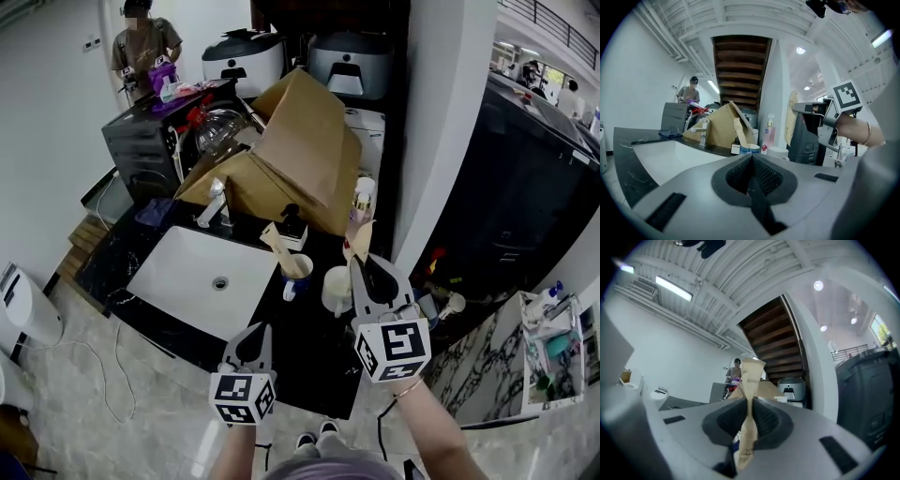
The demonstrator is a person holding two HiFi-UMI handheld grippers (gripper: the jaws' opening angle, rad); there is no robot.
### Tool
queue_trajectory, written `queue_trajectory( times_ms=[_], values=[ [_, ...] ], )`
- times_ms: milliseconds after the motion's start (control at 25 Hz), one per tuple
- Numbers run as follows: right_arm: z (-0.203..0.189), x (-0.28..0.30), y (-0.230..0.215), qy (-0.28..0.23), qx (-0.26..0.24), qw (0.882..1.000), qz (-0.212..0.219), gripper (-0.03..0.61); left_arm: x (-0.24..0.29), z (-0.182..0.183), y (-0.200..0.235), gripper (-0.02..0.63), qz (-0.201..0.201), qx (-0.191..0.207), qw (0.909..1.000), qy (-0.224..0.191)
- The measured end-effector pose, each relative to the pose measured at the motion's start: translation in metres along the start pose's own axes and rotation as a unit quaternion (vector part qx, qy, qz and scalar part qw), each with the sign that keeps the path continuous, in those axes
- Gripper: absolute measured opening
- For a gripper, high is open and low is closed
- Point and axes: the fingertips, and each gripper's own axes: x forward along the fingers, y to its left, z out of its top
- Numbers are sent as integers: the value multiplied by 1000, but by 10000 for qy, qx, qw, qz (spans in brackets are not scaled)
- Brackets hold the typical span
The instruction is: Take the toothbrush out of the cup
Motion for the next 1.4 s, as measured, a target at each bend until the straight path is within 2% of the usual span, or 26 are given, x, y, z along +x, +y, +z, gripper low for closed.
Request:
queue_trajectory(
  times_ms=[280,560,920,1400],
  values=[
    [29,-32,-6,-297,243,9992,-76,40,-1,1,-8,2,-144,48,9999,-20],
    [28,-67,-4,-154,395,9991,-22,39,0,-3,-21,2,-334,63,9994,24],
    [-20,-87,21,490,416,9976,239,37,-7,-15,-30,2,-439,25,9989,129],
    [-89,-69,73,1390,-47,9846,1058,37,-34,-36,4,2,125,-241,9993,243]
  ],
)
